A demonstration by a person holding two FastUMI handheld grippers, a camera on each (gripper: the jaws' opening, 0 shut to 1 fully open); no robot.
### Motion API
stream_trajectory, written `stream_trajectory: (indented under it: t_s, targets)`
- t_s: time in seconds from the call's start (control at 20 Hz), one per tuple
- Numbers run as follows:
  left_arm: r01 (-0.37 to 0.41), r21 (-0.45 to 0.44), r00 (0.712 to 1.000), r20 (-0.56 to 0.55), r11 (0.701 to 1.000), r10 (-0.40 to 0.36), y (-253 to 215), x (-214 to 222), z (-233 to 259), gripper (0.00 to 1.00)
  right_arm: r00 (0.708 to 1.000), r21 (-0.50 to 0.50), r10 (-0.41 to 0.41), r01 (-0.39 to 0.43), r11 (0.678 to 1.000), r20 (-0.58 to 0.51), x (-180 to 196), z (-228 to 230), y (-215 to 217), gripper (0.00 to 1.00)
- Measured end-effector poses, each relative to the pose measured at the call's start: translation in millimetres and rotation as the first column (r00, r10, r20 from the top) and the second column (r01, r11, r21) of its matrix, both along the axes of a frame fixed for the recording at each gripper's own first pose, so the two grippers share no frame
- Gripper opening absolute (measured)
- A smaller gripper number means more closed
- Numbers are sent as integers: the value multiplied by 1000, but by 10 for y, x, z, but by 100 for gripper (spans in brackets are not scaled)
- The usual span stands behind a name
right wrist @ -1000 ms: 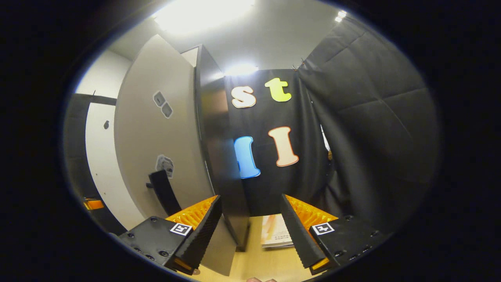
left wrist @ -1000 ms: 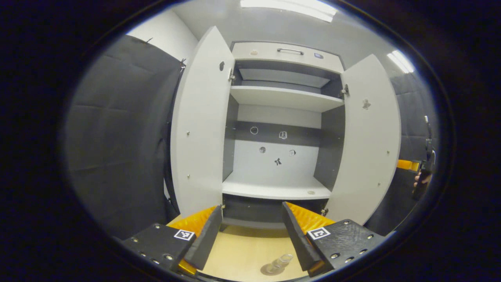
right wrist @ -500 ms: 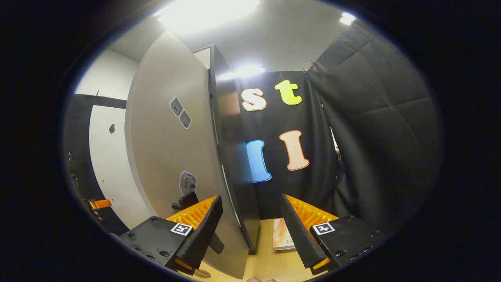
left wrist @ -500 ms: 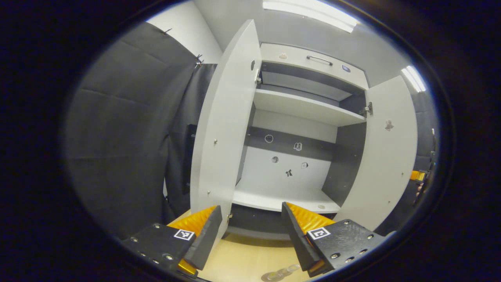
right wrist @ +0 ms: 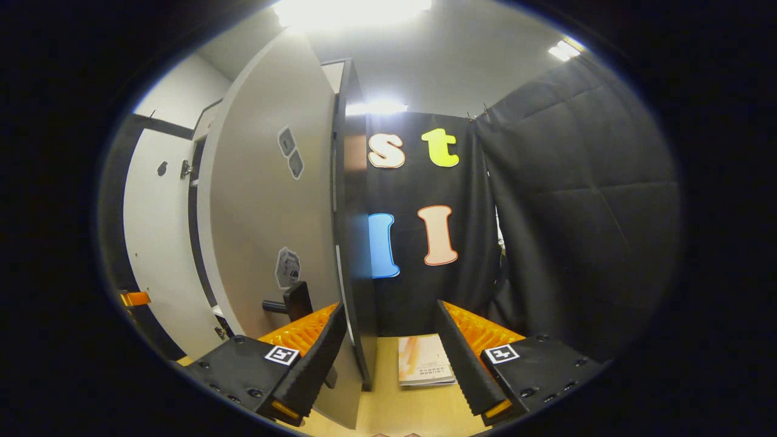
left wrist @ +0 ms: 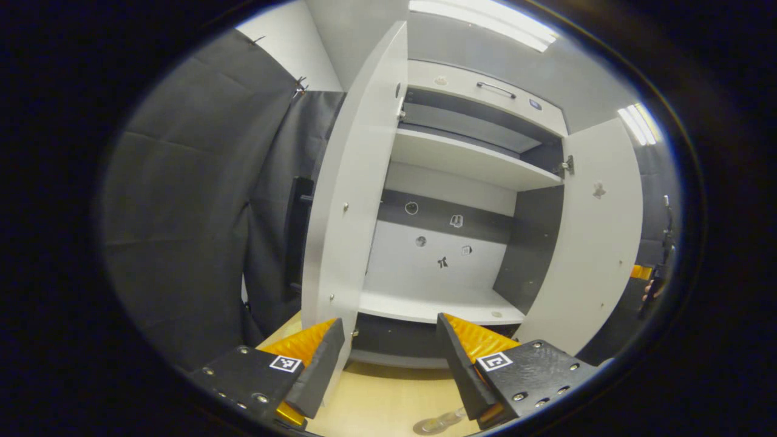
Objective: Grasp the bottle in the cabinet with the left hand and place it on the coaster, then close the right door with the right hand and the left door with the left hand.
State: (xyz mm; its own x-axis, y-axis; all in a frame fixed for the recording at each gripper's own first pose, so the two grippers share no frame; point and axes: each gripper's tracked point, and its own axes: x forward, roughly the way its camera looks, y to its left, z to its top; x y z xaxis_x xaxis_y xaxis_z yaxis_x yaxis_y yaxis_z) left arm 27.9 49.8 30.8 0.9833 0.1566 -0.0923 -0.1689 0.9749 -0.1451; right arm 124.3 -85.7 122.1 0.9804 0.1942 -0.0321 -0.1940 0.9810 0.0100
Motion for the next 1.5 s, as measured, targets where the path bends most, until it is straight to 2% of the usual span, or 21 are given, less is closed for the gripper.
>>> stream_trajectory:
  t_s: [0.05,0.1,0.15,0.4,0.7,0.75,0.8,0.9,0.95,1.05,1.1,1.15,1.2,1.25,1.35,1.5]
  targets:
    - [-7,5,1000,-2,1000,7,29,-13,-21,89,1000,-5,-1,1,1000,0,-24,-3,45,95]
    - [-16,12,1000,0,1000,16,64,-27,-21,88,1000,1,7,-7,1000,-1,-45,-15,110,92]
    - [-19,17,1000,4,1000,19,78,-44,-16,89,1000,11,20,-20,1000,4,-53,-8,184,95]
    - [4,49,1000,9,999,-4,179,-106,45,89,996,12,84,-84,996,-3,-110,-8,622,95]
    - [-5,14,1000,22,1000,4,369,-255,40,89,998,27,57,-57,998,0,-103,-8,1117,95]
    - [-8,5,1000,16,1000,8,414,-276,8,88,998,25,62,-62,998,1,-94,-13,1223,92]
    - [-8,-1,1000,13,1000,8,475,-298,-4,89,997,25,74,-73,997,-3,-98,-35,1351,95]
    - [-13,1,1000,15,1000,13,618,-374,-10,90,993,32,118,-118,993,-10,-91,-74,1642,92]
    - [-17,8,1000,17,1000,16,711,-405,-12,89,991,38,135,-135,990,-14,-92,-106,1771,95]
    - [-35,31,999,11,999,35,918,-498,-11,89,991,62,136,-135,989,-14,-135,-187,1931,95]
    - [-47,48,999,12,998,46,1029,-532,5,89,991,71,137,-136,988,-6,-178,-229,2001,92]
    - [-59,64,998,15,996,58,1153,-580,26,89,992,78,125,-125,989,-2,-208,-275,2021,95]
    - [-71,77,997,21,995,69,1278,-594,46,89,994,84,112,-112,990,-4,-223,-355,2028,92]
    - [-83,87,996,25,993,81,1396,-576,47,89,994,92,104,-103,990,-11,-246,-417,2039,95]
    - [-108,96,994,41,990,104,1621,-567,110,89,996,97,86,-82,992,-32,-286,-521,2041,95]
    - [-123,105,991,72,987,116,1895,-476,257,88,998,76,43,-40,996,-41,-336,-617,1924,92]
